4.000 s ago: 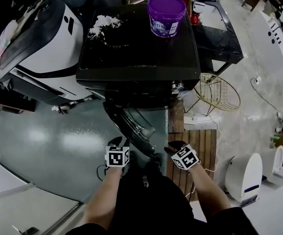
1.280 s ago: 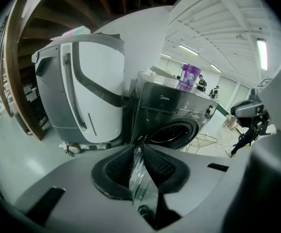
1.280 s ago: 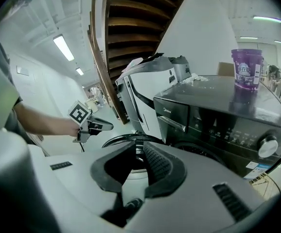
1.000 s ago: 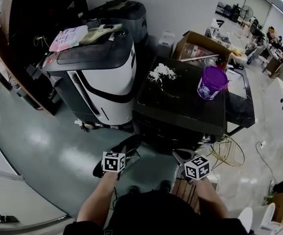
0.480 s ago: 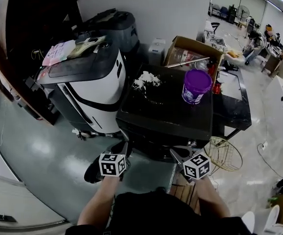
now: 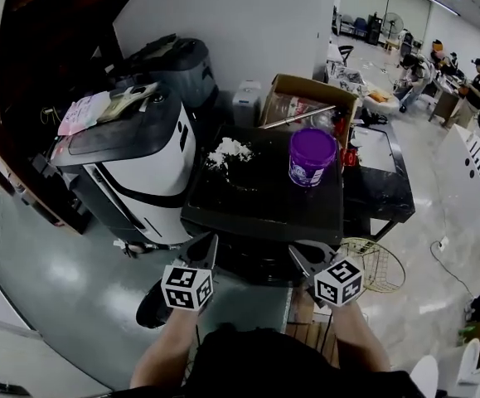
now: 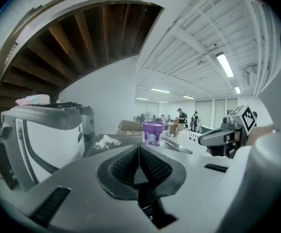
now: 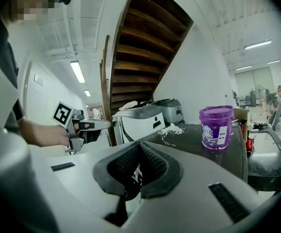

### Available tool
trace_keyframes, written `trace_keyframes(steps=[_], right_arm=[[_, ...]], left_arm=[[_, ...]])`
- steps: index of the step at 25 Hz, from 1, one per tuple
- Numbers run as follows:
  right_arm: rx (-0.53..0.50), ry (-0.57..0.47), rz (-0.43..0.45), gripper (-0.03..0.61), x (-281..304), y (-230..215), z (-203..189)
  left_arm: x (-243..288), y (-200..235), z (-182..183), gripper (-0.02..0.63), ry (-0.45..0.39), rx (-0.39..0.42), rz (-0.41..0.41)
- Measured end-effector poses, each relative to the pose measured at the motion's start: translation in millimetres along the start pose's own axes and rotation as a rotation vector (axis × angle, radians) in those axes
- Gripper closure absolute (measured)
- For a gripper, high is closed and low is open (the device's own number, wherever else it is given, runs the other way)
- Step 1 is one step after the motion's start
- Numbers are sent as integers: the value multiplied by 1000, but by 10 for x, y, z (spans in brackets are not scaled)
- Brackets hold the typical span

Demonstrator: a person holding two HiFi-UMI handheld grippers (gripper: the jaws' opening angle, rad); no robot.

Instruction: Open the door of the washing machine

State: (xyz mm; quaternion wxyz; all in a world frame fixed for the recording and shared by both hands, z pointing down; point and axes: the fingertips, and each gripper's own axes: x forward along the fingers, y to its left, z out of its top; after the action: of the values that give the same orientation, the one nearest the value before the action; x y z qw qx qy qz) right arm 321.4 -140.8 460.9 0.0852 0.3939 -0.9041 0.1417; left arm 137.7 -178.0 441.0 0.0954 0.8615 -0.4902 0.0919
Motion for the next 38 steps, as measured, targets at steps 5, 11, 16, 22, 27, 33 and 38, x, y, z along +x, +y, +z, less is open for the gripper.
trace_keyframes(steps=[5,11,16,22,27,33,38], right_arm=[[-74,-45,14,563,-17,123,336],[-93,-152,-41,563,-122,105,787],[-104,-207,-33,563,-154,168,1026],[-117,-217,-64,563,-95,98,1067],[-99,-209,-59,563,-24,112,1044],[-96,-203,-36,563,57,148,989],[-89,-200,-28,563,107,141,985]], left_arm=[[92,-41,431,595,-66,-50,-112],[146,-69,869,595,-147,5,-158],[181,12,987,595,-150,53,-120],[239,43,934,595,-128,61,-118],[243,78,855,595,-101,72,-110],[217,159,765,595,-78,70,-90],[205,218,717,595,-61,64,-77]])
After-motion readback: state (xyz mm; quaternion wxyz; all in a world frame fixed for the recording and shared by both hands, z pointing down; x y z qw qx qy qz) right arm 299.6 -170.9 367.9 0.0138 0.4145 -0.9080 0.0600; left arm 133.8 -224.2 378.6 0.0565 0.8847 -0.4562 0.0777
